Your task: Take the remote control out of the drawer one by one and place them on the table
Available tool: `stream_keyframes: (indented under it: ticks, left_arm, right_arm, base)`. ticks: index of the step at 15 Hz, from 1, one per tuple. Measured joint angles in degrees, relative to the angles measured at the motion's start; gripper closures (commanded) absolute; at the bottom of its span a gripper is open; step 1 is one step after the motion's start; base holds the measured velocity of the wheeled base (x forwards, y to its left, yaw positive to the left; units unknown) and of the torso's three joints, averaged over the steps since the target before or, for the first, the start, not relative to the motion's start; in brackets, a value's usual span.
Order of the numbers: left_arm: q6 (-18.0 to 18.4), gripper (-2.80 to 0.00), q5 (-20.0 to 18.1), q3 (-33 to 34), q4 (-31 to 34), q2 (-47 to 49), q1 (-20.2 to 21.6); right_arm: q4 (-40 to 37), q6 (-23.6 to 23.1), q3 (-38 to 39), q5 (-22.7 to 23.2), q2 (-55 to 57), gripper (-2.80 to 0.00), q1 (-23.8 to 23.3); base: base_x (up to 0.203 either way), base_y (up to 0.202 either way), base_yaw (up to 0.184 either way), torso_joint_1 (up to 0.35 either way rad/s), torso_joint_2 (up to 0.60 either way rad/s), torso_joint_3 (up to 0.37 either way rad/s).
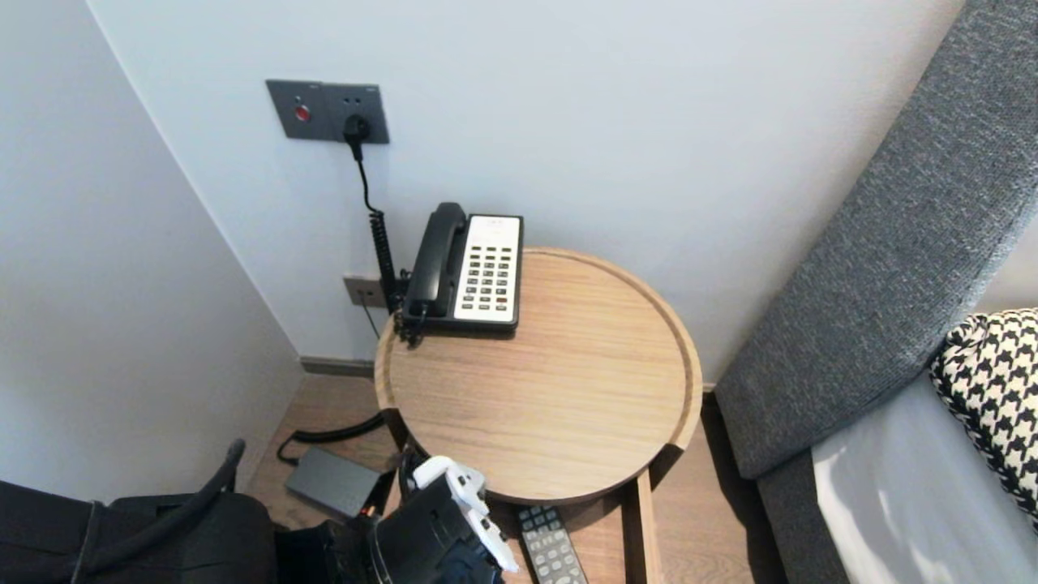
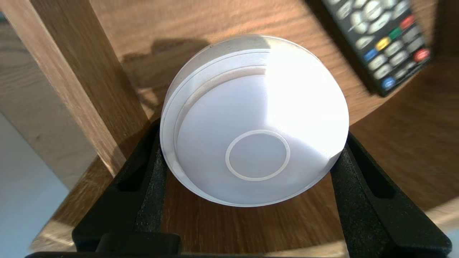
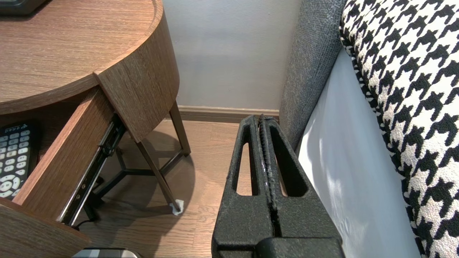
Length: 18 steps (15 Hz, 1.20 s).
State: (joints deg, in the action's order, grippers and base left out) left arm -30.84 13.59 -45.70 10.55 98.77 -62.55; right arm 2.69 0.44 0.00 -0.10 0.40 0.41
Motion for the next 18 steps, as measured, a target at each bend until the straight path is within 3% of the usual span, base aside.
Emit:
stream_keyframes:
  ticks: [10, 14, 18]
  left_arm:
    - [1.78, 0.0, 0.01, -6.11, 3.63, -5.16, 1.45]
    - [3.64, 0.0, -0.06, -14.66, 9.66, -5.88, 4.73]
    - [5.43, 0.0, -2.68, -28.31, 19.44, -4.43, 11.02]
  right_arm:
    - [-0.02, 0.0, 0.0, 0.0, 0.0, 0.0, 0.0]
    - [0.0, 0.0, 0.0, 0.0, 0.0, 0.0, 0.0]
    - [0.0, 0.0, 0.0, 0.0, 0.0, 0.0, 0.0]
  base:
    - [0.0, 0.0, 0.0, 0.0, 0.0, 0.0]
    - [0.0, 0.0, 0.0, 0.0, 0.0, 0.0]
    - [0.0, 0.0, 0.0, 0.0, 0.0, 0.0]
